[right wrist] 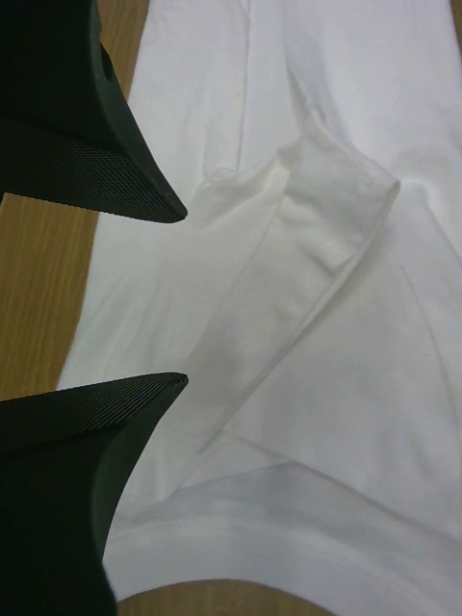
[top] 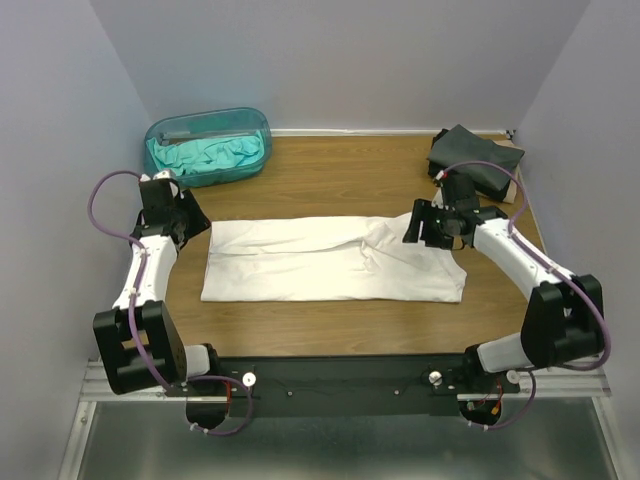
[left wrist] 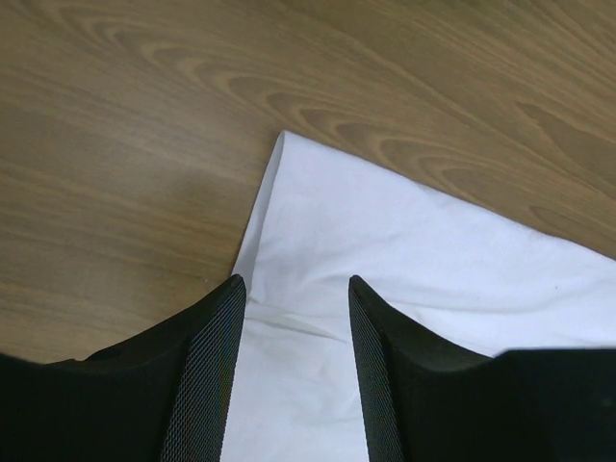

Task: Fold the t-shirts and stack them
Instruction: Fold the tshirt

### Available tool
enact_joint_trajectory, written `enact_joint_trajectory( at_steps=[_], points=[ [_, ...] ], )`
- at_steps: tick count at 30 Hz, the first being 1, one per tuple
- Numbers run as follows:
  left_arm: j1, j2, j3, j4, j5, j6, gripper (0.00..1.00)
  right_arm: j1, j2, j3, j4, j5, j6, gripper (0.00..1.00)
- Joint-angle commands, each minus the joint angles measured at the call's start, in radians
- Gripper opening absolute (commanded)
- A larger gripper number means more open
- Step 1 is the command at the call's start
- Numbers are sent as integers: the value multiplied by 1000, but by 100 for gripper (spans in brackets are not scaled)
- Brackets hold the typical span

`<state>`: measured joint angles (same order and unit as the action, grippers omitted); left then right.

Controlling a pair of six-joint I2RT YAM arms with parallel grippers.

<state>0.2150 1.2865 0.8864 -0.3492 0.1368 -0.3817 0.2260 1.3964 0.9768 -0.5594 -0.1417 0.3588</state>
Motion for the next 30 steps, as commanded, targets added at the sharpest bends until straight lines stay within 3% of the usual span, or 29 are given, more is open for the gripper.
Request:
enact_joint_trajectory(
  at_steps=[1, 8, 22, 27, 30],
  points=[
    [4, 49, 49, 117, 76, 73, 56, 6, 91, 59, 189, -110, -17, 70],
    [4, 111, 63, 171, 132, 64, 56, 10, 297, 135, 381, -197, -37, 70],
    [4, 91, -12, 171, 121, 93, 57, 59, 447, 186, 398, -262, -81, 66],
    [4, 97, -4, 167, 119, 101, 57, 81, 454, 166, 398, -253, -92, 56],
    [4, 105, 2, 162, 113, 104, 57, 87, 451, 158, 398, -249, -101, 35]
  ],
)
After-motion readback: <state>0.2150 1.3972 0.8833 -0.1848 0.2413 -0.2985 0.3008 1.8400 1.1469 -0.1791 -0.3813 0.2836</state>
